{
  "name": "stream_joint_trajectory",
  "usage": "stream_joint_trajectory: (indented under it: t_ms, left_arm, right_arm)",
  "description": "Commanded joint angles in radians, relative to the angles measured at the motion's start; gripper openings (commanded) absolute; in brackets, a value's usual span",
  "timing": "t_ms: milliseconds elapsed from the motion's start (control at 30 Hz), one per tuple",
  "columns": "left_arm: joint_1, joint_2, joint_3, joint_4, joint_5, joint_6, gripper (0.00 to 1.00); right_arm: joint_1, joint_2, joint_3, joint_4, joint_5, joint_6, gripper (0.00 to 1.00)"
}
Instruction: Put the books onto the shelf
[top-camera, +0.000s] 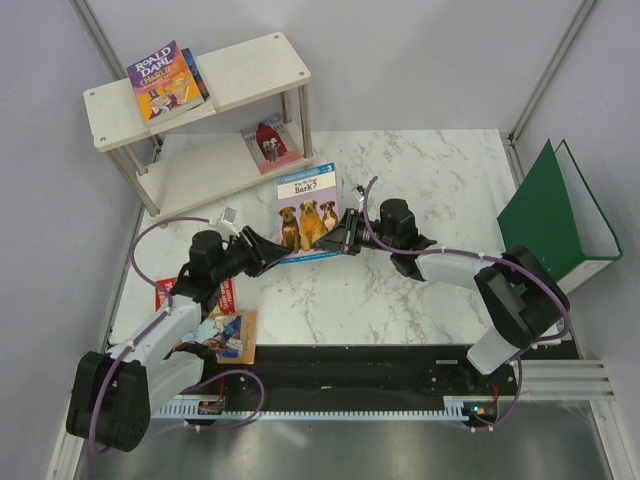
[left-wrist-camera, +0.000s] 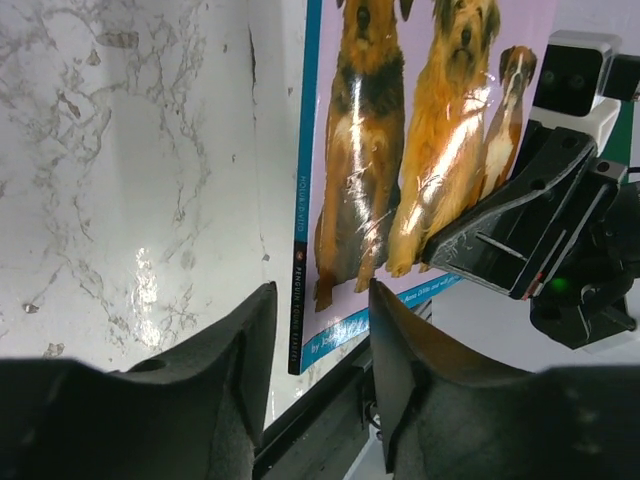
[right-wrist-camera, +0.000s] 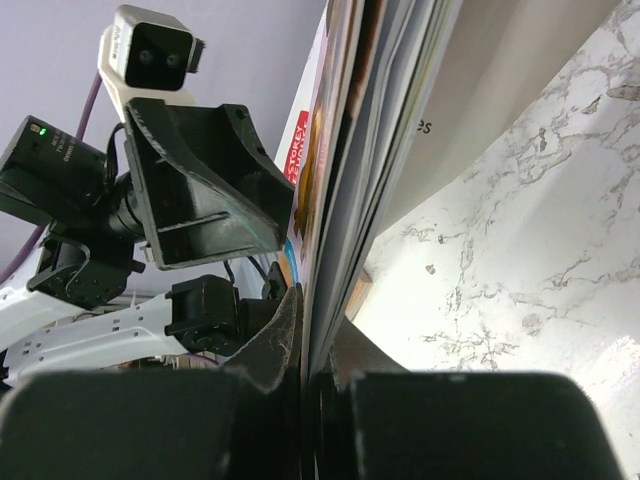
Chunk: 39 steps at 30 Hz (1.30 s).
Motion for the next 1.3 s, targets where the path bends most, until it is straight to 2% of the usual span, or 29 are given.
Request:
stream_joint_trajectory:
  t_ms: [0,67,100,200,300,333,400,433,533,633,800,1033,1133,1267]
  left_arm:
    - [-0.029,0.022,0.016,0.077,0.022,-0.033,0.42]
    - [-0.033,0.017,0.017,0.077,0.012,-0.039,0.19]
    - [-0.035,0.014,0.019,0.073,0.010,-0.042,0.03]
    - [-0.036,0.010,0.029,0.050,0.006,-0.040,0.02]
    - [-0.035,-0.019,0.057,0.003,-0.001,-0.030,0.02]
    - [-0.036,-0.033,0.083,-0.016,-0.007,-0.023,0.02]
    - [-0.036,-0.068,0.126,-0.071,-0.016,0.000,0.02]
    - [-0.036,-0.078,0.184,-0.135,-0.027,0.012,0.02]
    - [-0.036,-0.085,0.332,-0.285,-0.057,0.067,0.02]
    - [-0.035,-0.047,0.487,-0.381,-0.062,0.119,0.02]
    - [-0.035,0.042,0.715,-0.472,-0.057,0.167,0.02]
    - [-0.024,0.230,1.166,-0.616,-0.014,0.259,0.02]
    - [0.023,0.260,1.296,-0.625,-0.021,0.231,0.02]
    - [0.158,0.324,1.439,-0.622,0.025,0.164,0.02]
  right_arm:
    - [0.003,-0.046,0.016,0.102,-0.015,0.009,0.00]
    - [0.001,-0.045,0.018,0.100,-0.014,0.011,0.00]
    - [0.001,-0.046,0.018,0.100,-0.012,0.011,0.00]
    - [0.001,-0.040,0.019,0.102,-0.014,0.008,0.02]
    - [0.003,-0.046,0.022,0.055,-0.005,-0.020,0.21]
    - [0.001,-0.053,0.022,0.029,0.006,-0.035,0.35]
    - [0.001,-0.080,0.019,-0.068,0.053,-0.103,0.46]
    - [0.001,-0.092,0.013,-0.094,0.075,-0.124,0.58]
    - [0.000,-0.149,-0.019,-0.179,0.147,-0.189,0.76]
    - [-0.002,-0.201,-0.053,-0.220,0.176,-0.216,0.84]
    - [-0.002,-0.273,-0.122,-0.239,0.202,-0.227,0.88]
    - [0.000,-0.245,-0.273,-0.157,0.183,-0.197,0.88]
    - [0.000,-0.194,-0.339,-0.085,0.169,-0.184,0.89]
    - [0.011,-0.119,-0.406,0.019,0.146,-0.169,0.89]
